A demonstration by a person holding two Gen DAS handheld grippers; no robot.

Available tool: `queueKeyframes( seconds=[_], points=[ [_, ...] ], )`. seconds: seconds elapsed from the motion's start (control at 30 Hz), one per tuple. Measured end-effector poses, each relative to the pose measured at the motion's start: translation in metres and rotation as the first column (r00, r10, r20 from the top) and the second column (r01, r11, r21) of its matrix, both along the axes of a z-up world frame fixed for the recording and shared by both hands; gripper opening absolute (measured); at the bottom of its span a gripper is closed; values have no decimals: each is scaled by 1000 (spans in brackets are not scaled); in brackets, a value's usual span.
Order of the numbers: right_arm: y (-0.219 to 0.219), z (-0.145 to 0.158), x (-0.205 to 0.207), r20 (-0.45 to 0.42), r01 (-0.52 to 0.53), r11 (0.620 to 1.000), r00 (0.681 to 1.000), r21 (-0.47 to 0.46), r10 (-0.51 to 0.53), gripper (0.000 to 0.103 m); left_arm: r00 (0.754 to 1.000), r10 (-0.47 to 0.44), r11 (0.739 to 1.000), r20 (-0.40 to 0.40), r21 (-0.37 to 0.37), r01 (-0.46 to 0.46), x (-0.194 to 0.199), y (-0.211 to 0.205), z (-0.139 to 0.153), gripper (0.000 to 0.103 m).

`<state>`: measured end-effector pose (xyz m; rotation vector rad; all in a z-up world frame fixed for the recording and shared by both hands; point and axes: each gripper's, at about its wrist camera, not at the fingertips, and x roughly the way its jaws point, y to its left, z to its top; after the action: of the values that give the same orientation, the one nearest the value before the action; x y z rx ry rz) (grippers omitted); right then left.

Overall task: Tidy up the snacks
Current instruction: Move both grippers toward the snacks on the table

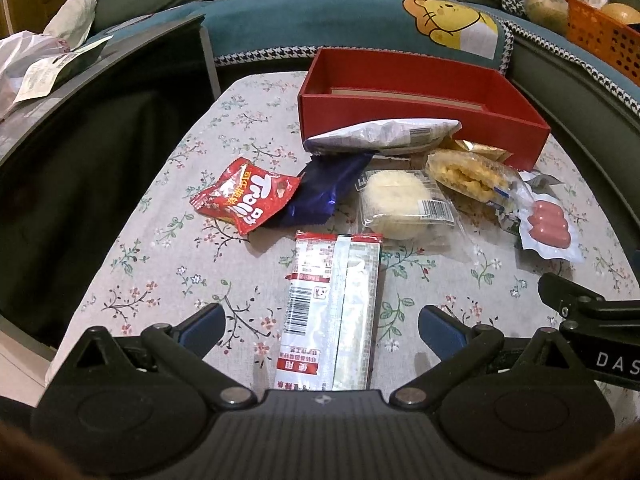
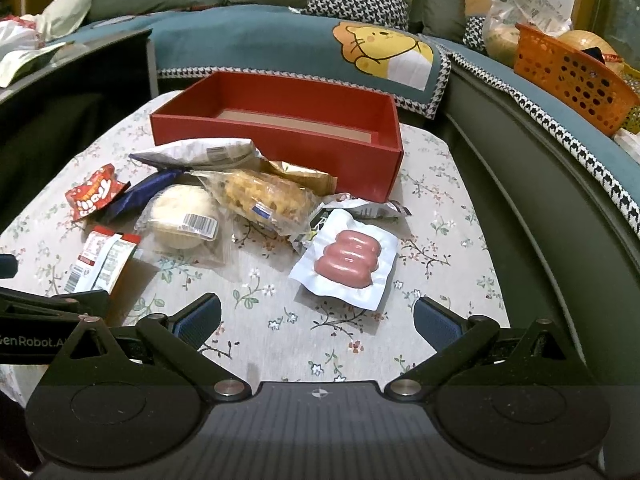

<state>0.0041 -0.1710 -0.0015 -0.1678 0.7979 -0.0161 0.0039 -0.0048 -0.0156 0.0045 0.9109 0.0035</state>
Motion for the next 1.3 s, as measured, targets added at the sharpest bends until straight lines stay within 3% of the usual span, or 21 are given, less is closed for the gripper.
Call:
queueKeyframes(
  seconds=[0.77,1.3],
  points=[
    [1,-5,1,-29,-7,1000,1000,-9,7,103,1000,-2,1000,-20,11,3,0,0,-6,103],
    [10,-12,10,-80,-55,998,995,-14,53,103,996,24,1000,-87,-6,-25,12,10,-24,103]
  ],
)
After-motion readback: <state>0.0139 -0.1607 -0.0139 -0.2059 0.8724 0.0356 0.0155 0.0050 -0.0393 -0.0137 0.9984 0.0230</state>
